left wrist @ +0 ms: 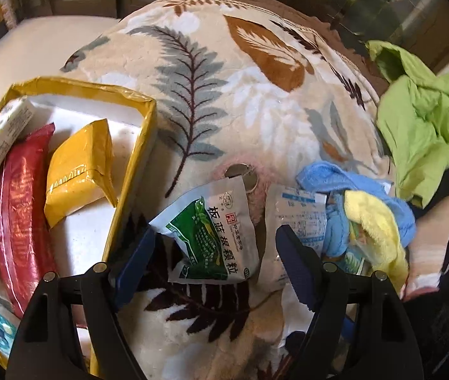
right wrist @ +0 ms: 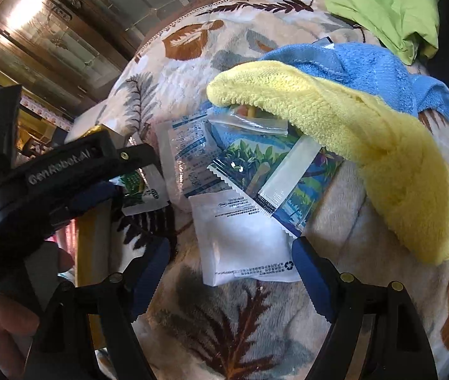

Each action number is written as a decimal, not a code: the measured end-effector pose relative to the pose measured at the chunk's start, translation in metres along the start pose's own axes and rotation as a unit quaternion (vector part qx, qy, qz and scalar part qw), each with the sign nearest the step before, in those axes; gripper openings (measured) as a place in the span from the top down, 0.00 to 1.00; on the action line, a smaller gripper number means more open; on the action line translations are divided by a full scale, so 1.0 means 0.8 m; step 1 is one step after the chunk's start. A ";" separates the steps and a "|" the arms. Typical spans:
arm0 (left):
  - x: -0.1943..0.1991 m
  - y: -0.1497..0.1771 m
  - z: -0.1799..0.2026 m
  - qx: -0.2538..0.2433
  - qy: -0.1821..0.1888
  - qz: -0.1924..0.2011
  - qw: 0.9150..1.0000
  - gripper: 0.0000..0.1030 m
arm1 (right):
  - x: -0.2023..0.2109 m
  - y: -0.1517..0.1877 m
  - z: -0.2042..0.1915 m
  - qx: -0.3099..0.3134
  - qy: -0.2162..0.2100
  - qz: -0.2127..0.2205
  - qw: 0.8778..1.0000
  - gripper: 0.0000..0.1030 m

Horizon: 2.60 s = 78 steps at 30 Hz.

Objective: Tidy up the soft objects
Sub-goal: 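Move left gripper to the green sachet while right reaches the white packet, then grasp the green sachet with left gripper while right grasps the white packet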

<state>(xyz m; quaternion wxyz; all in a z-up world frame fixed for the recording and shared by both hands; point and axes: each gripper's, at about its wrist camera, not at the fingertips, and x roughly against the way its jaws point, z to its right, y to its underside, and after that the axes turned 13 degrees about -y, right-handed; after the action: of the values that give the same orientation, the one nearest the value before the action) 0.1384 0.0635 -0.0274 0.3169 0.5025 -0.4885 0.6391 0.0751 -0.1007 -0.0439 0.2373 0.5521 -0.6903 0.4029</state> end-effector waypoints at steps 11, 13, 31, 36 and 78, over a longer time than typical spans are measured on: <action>-0.003 -0.001 0.009 0.006 0.012 -0.014 1.000 0.24 | -0.024 -0.010 -0.005 0.039 0.056 -0.013 0.998 0.21; 0.001 0.001 0.015 0.000 0.018 -0.012 1.000 0.24 | -0.028 -0.009 -0.009 0.049 0.061 -0.014 0.997 0.20; -0.009 0.008 0.012 -0.023 0.010 -0.018 1.000 0.63 | -0.024 -0.012 -0.009 0.062 0.067 -0.012 0.996 0.44; -0.008 0.012 0.002 -0.018 0.028 -0.022 0.999 0.70 | -0.012 -0.009 -0.005 0.066 0.051 -0.007 0.997 0.75; 0.049 0.053 -0.057 -0.050 0.069 -0.005 0.996 0.70 | 0.040 0.025 -0.070 0.091 -0.070 -0.008 0.993 0.56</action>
<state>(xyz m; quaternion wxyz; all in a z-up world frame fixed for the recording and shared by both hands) 0.0739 0.0894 -0.0038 0.3773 0.4432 -0.4945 0.6455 0.0406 -0.0720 0.0066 0.1408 0.6039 -0.6610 0.4225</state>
